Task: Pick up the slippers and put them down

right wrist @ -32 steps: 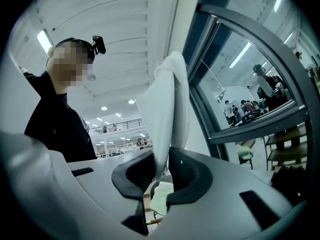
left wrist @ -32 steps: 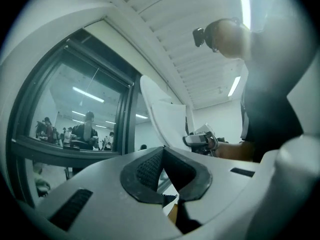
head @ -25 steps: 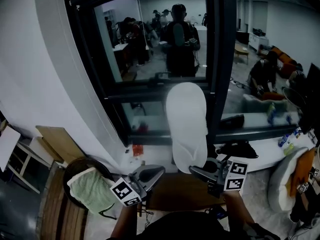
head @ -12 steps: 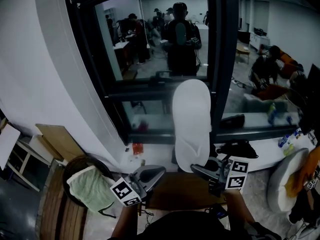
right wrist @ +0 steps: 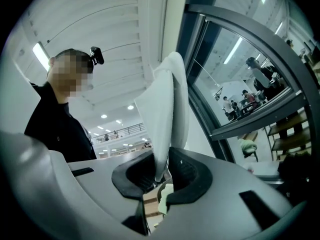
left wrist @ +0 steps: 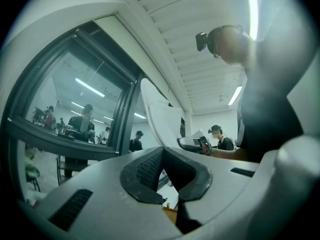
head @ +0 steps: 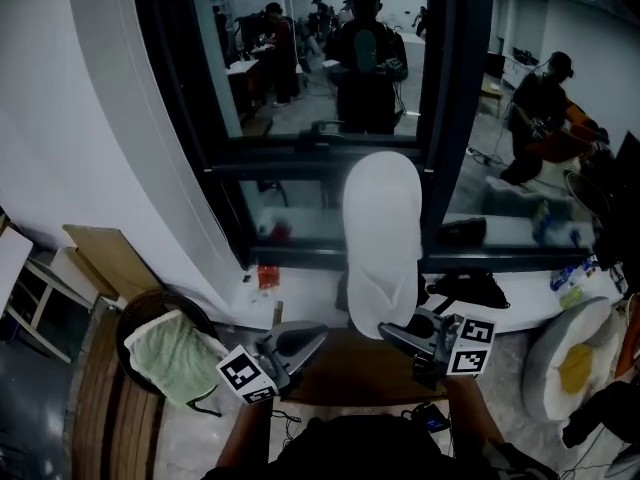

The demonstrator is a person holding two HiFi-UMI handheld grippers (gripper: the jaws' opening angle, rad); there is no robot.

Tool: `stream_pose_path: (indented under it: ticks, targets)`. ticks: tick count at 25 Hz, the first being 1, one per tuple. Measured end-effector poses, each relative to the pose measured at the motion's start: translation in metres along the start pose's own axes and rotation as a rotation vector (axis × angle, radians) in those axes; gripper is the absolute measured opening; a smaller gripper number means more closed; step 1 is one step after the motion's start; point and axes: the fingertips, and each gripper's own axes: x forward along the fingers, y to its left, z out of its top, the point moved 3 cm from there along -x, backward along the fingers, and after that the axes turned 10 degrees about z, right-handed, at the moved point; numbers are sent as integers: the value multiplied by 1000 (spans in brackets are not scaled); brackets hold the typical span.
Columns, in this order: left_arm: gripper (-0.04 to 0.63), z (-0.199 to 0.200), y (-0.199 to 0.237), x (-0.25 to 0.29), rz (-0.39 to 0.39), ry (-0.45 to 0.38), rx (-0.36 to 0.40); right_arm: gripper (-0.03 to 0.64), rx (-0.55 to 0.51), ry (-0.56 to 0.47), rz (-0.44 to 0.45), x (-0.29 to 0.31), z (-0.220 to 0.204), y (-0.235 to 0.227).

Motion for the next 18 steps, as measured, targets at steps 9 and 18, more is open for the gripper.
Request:
stream_pose_path:
  ticks: [9, 18]
  targets:
    - [11, -17, -2, 8, 0, 47, -64, 69, 85, -4, -32, -11, -15, -17]
    - [11, -61, 0, 20, -3, 122, -169, 69, 238, 6, -60, -20, -57, -50]
